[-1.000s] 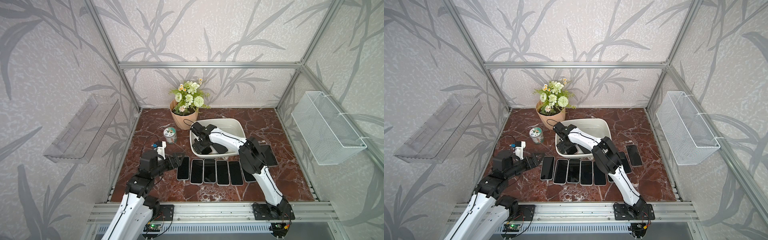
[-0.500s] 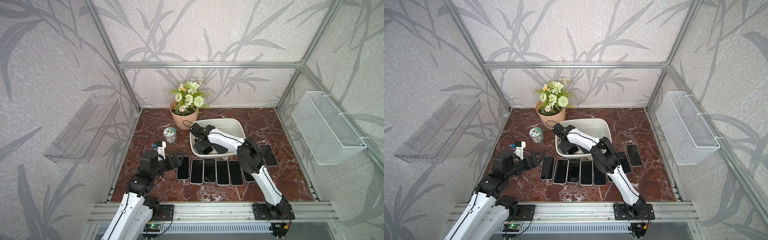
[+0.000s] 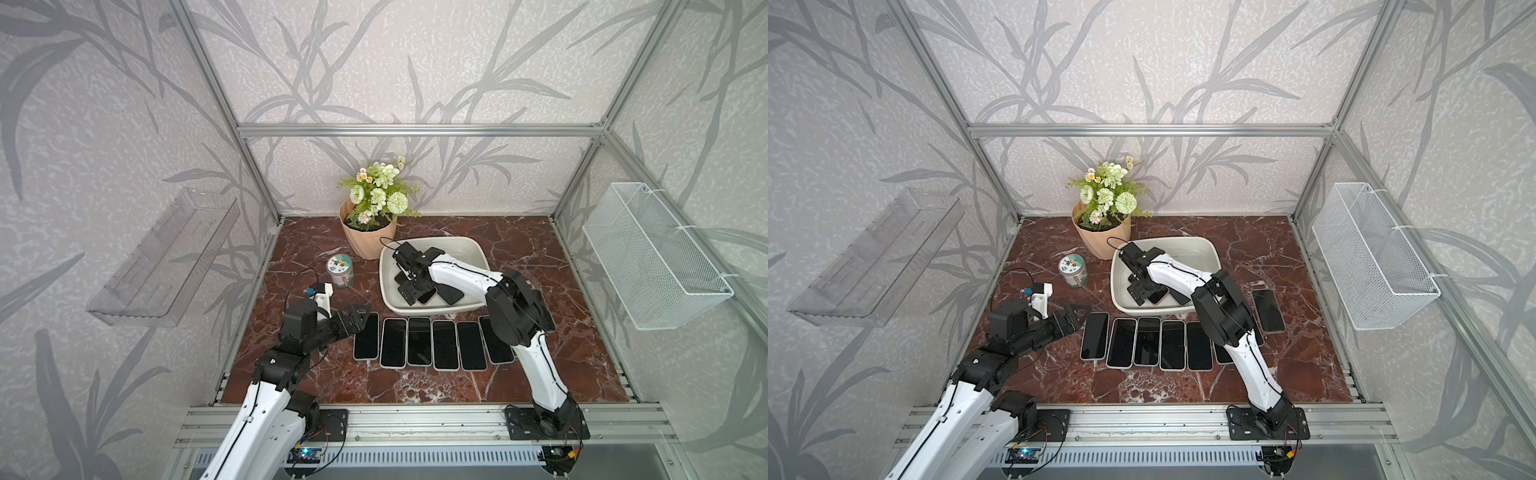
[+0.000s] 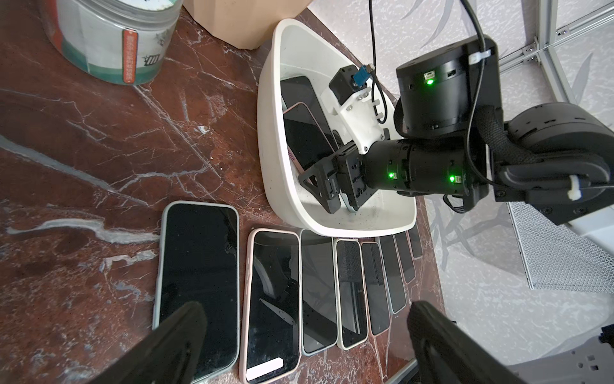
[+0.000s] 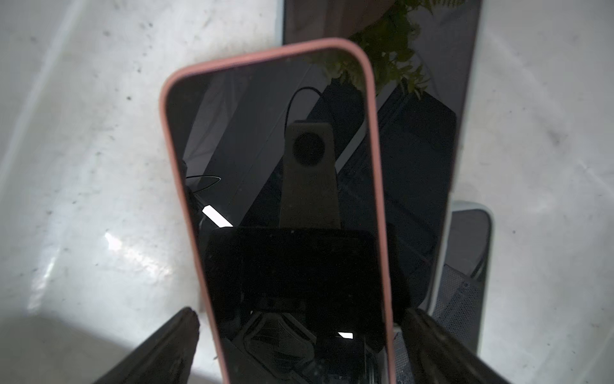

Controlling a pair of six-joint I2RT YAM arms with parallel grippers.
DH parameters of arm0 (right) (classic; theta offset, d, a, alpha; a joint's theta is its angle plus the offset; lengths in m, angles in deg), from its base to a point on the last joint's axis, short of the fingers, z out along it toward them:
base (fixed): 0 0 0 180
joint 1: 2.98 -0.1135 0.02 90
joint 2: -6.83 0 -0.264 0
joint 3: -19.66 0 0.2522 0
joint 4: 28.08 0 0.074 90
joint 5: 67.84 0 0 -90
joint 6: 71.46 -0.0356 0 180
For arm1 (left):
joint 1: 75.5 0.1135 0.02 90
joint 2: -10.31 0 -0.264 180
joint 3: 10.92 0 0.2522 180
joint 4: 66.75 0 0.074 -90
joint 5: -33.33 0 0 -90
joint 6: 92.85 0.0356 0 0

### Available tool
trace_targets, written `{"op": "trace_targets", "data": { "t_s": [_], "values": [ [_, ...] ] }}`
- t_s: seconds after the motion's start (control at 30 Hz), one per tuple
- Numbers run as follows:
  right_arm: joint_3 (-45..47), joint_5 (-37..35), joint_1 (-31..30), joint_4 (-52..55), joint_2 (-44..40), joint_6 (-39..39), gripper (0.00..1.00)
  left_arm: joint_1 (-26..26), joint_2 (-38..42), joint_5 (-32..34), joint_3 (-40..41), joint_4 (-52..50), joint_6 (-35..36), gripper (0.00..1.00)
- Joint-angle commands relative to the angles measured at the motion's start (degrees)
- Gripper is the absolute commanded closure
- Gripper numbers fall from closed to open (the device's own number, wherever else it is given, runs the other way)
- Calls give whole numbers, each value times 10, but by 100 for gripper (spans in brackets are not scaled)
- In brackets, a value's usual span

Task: Take the phone out of the storage box
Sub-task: Move the phone to the storage box.

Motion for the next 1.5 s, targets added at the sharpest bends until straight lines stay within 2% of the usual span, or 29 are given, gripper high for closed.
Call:
{"op": "trace_targets", "data": {
  "t_s": [0.0,0.2,0.63,1.0,1.27,1.47],
  "values": [
    [2,44,3,2,-8,32,1,-1,9,-4,-9,2,-2,0],
    [-9,49,3,9,16,42,1,0,12,-4,-7,-4,3,0],
    [-62,11,3,46,68,43,1,0,21,-3,-4,-10,4,0],
    [-80,-38,47,68,48,-8,15,0,31,1,-5,-22,4,0],
    [-46,22,74,40,14,-31,17,0,30,2,-3,-15,-2,0],
    [-40,64,74,33,23,-31,5,0,33,1,-3,-17,-4,0]
  ]
}}
